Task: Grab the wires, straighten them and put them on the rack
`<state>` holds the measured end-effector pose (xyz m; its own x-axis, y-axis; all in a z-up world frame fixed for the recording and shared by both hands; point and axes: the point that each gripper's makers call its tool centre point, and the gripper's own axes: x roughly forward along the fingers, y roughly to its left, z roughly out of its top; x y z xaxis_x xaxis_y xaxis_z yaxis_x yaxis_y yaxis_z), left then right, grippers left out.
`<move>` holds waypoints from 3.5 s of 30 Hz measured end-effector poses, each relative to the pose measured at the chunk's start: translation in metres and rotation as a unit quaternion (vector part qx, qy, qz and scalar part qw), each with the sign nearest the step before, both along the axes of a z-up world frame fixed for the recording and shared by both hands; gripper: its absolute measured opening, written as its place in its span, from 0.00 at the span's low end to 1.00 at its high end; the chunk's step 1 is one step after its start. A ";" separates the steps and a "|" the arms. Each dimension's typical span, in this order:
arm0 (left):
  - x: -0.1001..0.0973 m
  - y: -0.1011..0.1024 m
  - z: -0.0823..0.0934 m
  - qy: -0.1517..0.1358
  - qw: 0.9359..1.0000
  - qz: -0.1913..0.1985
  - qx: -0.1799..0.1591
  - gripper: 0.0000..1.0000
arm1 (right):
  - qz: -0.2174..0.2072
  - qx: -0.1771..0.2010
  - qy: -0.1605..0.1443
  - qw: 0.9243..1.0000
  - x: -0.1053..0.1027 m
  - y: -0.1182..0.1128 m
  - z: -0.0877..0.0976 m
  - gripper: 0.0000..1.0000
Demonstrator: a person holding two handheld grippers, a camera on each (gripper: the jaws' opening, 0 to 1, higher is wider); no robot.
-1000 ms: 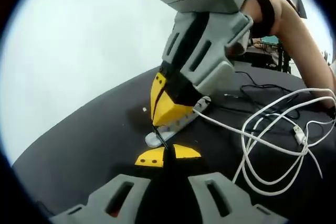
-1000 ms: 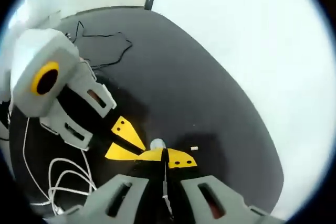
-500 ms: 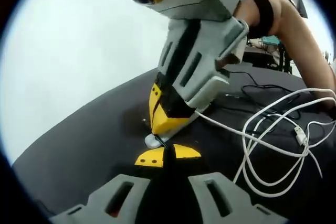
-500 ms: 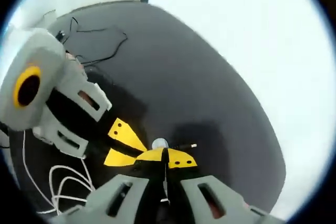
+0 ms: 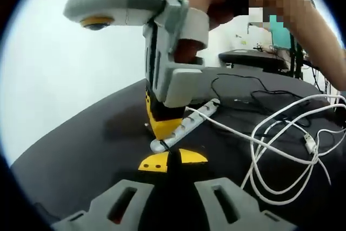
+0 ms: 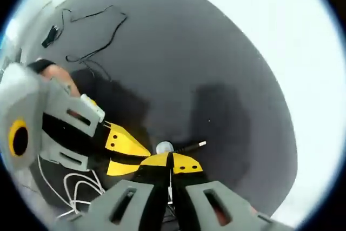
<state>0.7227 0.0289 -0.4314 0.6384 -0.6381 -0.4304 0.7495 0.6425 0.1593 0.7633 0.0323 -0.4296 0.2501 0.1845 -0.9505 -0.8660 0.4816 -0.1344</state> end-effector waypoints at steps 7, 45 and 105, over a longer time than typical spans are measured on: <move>0.004 0.003 0.000 0.004 1.000 0.009 -0.012 0.06 | -0.064 0.186 -0.046 0.979 -0.008 -0.010 0.032 0.00; 0.003 0.000 0.001 -0.014 1.000 0.022 -0.016 0.06 | 0.024 0.138 -0.113 0.984 -0.004 0.000 0.005 0.00; 0.002 0.001 0.001 -0.012 1.000 0.022 -0.020 0.06 | -0.149 0.239 0.000 0.960 0.000 -0.008 -0.006 0.04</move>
<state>0.7244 0.0294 -0.4306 0.6754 -0.6256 -0.3904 0.7172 0.6805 0.1503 0.7629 0.0247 -0.4360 0.3593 0.5192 -0.7754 -0.6800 0.7148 0.1635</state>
